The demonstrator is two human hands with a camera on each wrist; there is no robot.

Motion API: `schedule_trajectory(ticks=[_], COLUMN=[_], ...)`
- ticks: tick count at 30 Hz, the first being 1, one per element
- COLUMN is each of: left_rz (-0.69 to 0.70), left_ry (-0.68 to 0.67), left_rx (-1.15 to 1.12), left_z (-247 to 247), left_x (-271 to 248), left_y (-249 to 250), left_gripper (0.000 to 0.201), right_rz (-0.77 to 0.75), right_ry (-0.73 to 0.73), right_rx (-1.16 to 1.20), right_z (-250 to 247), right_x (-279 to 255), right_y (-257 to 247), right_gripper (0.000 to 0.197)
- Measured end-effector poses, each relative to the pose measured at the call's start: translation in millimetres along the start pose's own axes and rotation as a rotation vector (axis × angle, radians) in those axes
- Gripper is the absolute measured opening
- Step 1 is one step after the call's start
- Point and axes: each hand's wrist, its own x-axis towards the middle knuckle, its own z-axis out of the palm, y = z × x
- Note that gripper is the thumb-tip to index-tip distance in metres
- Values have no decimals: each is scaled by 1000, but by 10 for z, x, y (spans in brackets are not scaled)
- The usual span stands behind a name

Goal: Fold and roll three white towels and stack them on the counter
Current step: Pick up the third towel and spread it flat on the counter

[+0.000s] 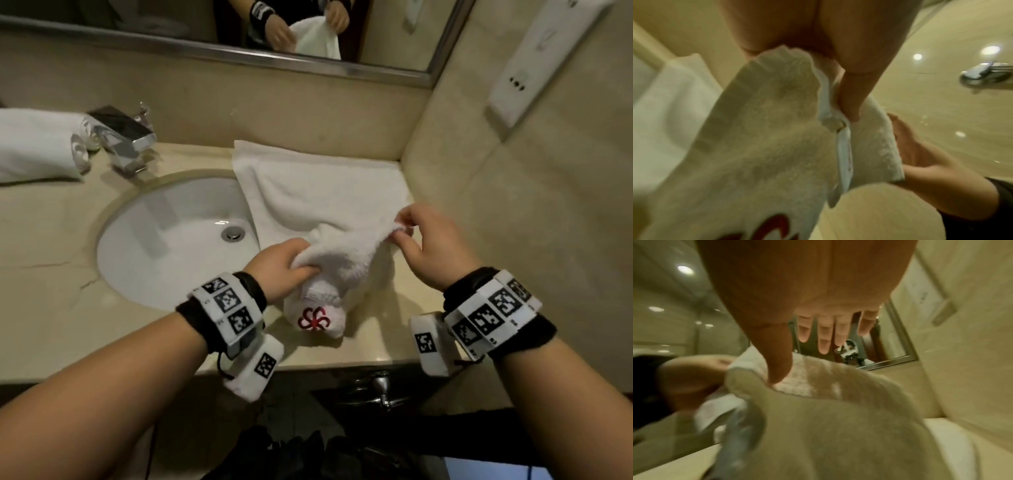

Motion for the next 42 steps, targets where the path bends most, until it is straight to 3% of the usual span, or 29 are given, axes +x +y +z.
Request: schedule_trajectory(ticks=[3,4,8,12,15,17,18,20,22,24,26,27,29,31,33,35,37,39,40,42], left_rz=[129,166,186,114,44,29,45,116,235,346,402,408,378,282,198,146,26,-60,-55,8], left_ry=[-46,-69,-70,-244,-248,-192,-155,-93,-92,-111,-99,-85,-81,-162,-320,-405,-349,-228,-182,-148], left_rx=[-74,-51,10,281,281,125,58,25,86,141,171,170,150,233,455,523,381,205,155,135], left_z=[-151,-169,-214,-114,-1,-43,-78,-138,-132,-64,1,14,10,-6,12,63,52,-20,-64,-158], left_x=[78,111,195,139,89,65,65,72,94,122,139,137,110,52,-29,-125,-200,-258,-281,-327], left_y=[299,403,588,368,191,169,191,314,527,736,875,907,869,720,505,286,149,79,57,70], left_gripper=[9,11,22,50,25,10,14,25,22,16,20,21,16,27,40,32,28,29,25,12], right_rz=[-192,-234,-126,-145,-137,-49,40,194,116,-26,-21,16,87,93,93,106,117,112,97,101], right_ry=[-61,-64,21,27,-6,-35,-53,-57,4,-29,-132,-152,-104,-38,-18,-27,-69,-136,-169,-183], right_rx=[-116,-98,205,378,354,155,37,-85,62,224,218,175,129,163,275,356,379,177,19,-135], right_z=[-8,38,22,-234,-412,-479,-490,-467,-376,-237,-36,61,155,181,164,144,152,192,225,269], right_x=[-190,-224,-149,-130,-184,-260,-315,-436,-555,-614,-613,-583,-529,-527,-542,-543,-540,-562,-576,-585], right_y=[-59,-119,-192,-47,146,384,505,631,525,235,36,-9,-18,41,80,75,53,32,41,72], right_gripper=[64,64,22,20,15,11,12,22,34,53,64,58,28,10,12,17,13,31,41,40])
